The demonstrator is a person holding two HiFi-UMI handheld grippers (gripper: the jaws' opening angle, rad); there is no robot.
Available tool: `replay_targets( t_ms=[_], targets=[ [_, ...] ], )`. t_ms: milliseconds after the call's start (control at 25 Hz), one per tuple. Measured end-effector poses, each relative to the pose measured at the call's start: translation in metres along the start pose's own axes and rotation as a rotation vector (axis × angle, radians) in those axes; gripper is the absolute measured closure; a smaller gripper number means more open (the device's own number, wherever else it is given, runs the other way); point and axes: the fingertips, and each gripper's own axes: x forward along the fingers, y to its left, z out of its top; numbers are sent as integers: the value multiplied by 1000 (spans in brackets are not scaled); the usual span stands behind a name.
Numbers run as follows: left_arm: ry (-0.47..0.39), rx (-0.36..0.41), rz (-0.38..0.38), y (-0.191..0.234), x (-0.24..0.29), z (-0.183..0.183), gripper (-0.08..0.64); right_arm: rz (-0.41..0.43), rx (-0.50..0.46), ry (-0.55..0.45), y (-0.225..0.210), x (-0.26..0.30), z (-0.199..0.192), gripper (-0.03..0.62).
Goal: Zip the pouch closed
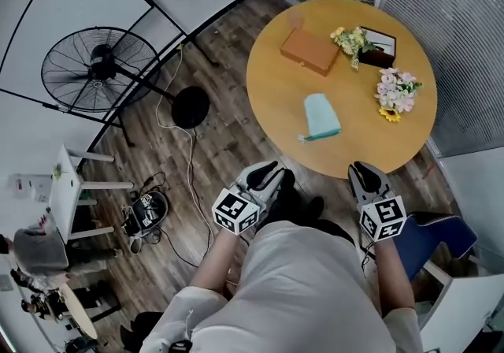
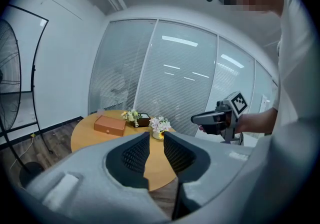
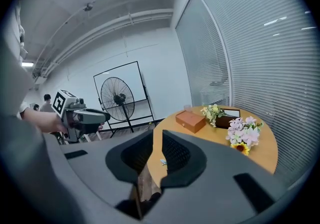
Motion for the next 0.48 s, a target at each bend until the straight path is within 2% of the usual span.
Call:
replay_targets(
  t_ms=[200,360,480],
  targets=[
    [37,-21,-40,26,24,-8,472,-30,33,22,-11,27,-4,534],
    [62,-17,-100,53,49,-7,472,-62,50,50,-19,53,-5,534],
    [103,-18,-146,76,72,-22,472,-87,57,80,-23,74,-15,534]
  ],
)
